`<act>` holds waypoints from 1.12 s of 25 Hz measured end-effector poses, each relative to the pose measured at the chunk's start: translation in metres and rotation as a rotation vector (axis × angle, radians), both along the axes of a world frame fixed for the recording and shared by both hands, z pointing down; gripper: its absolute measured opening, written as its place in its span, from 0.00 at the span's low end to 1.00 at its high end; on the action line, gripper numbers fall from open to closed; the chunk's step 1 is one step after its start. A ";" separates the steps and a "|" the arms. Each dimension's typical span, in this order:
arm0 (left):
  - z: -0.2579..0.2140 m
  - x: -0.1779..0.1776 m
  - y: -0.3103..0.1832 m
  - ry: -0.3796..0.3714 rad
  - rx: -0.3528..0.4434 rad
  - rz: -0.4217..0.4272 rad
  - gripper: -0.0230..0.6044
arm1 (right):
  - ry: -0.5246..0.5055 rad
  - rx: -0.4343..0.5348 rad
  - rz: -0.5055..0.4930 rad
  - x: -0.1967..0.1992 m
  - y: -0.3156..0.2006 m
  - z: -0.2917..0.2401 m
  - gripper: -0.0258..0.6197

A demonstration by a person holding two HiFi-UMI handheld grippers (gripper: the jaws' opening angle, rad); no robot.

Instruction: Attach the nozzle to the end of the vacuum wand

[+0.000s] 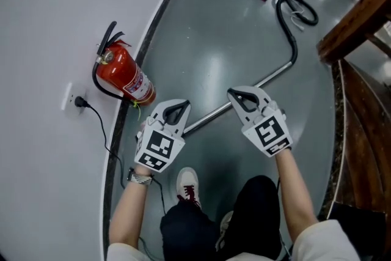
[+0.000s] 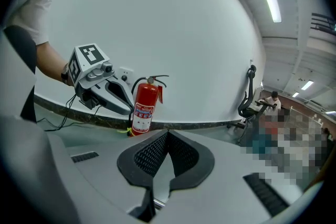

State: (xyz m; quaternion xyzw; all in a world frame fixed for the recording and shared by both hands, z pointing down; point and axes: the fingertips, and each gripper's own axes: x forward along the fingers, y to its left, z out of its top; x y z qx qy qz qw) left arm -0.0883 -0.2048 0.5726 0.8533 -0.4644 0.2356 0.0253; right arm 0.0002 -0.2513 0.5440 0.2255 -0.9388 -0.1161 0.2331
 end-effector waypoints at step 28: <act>-0.392 0.019 0.013 0.072 -0.012 -0.013 0.04 | -0.122 -0.013 0.130 0.041 0.026 -0.411 0.08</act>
